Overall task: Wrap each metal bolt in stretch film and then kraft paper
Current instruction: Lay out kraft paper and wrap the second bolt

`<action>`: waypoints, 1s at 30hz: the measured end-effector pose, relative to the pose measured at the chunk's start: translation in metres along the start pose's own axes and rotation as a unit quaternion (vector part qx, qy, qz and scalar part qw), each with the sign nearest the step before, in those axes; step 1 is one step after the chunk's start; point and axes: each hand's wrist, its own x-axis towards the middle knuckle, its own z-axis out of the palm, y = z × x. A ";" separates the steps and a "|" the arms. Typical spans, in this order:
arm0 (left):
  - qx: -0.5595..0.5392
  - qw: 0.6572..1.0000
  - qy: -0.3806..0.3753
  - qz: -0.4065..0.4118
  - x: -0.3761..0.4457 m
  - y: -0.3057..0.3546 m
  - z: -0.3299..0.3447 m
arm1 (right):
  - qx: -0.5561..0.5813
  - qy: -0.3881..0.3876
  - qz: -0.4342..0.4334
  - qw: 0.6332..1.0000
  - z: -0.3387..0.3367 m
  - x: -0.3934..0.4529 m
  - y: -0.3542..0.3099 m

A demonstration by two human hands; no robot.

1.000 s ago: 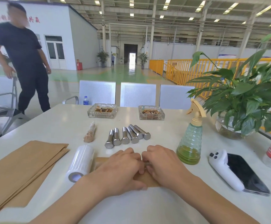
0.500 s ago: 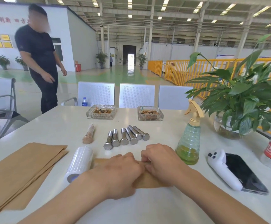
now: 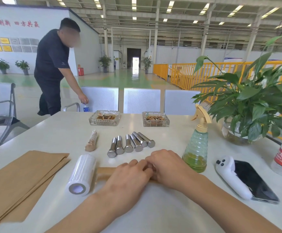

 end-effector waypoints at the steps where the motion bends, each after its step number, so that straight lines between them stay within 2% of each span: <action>1: -0.003 1.000 0.001 -0.005 0.000 0.000 -0.001 | 0.000 0.000 0.001 1.000 0.000 0.001 0.001; 16: -0.097 0.989 0.055 -0.096 0.015 -0.016 0.001 | 0.079 -0.050 0.043 0.995 -0.015 0.004 0.009; 25: -0.112 0.984 0.050 -0.130 0.026 -0.024 0.002 | 0.174 -0.077 0.109 0.976 -0.026 0.000 0.017; 30: -0.170 0.973 0.005 -0.154 0.037 -0.033 -0.001 | 0.161 -0.060 0.101 0.980 -0.021 0.003 0.014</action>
